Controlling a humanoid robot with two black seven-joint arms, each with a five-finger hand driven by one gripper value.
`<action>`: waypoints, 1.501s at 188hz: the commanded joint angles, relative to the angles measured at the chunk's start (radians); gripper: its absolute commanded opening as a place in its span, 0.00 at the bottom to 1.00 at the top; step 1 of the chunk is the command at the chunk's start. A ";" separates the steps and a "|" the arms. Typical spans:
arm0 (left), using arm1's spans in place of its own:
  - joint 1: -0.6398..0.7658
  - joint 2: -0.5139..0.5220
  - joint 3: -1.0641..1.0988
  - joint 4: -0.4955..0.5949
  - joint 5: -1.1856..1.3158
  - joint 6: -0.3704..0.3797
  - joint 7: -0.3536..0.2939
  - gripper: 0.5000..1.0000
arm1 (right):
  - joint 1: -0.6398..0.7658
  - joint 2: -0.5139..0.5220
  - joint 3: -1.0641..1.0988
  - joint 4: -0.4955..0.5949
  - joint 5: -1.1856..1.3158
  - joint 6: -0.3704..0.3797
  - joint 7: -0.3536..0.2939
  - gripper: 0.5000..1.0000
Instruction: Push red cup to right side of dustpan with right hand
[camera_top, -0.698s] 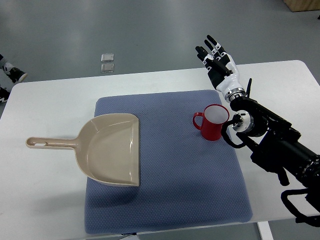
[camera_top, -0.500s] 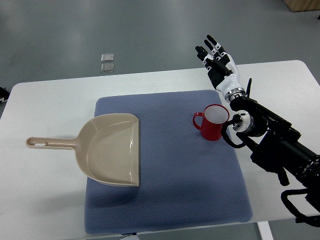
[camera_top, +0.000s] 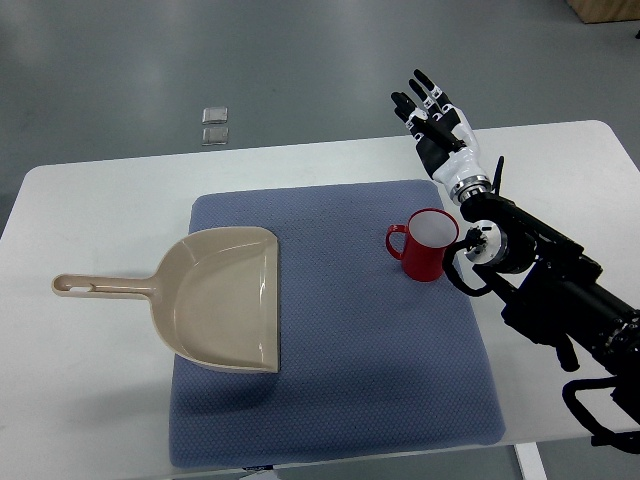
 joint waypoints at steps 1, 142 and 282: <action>0.000 0.000 0.001 0.005 0.000 0.000 0.000 1.00 | 0.006 0.000 -0.001 0.001 -0.002 -0.004 0.000 0.86; 0.000 0.000 0.001 0.004 0.000 0.000 0.000 1.00 | 0.032 -0.011 -0.005 0.000 -0.003 -0.015 0.000 0.86; 0.000 0.000 0.001 0.004 0.000 0.000 0.000 1.00 | -0.166 -0.319 -0.024 0.227 -0.239 0.061 0.020 0.86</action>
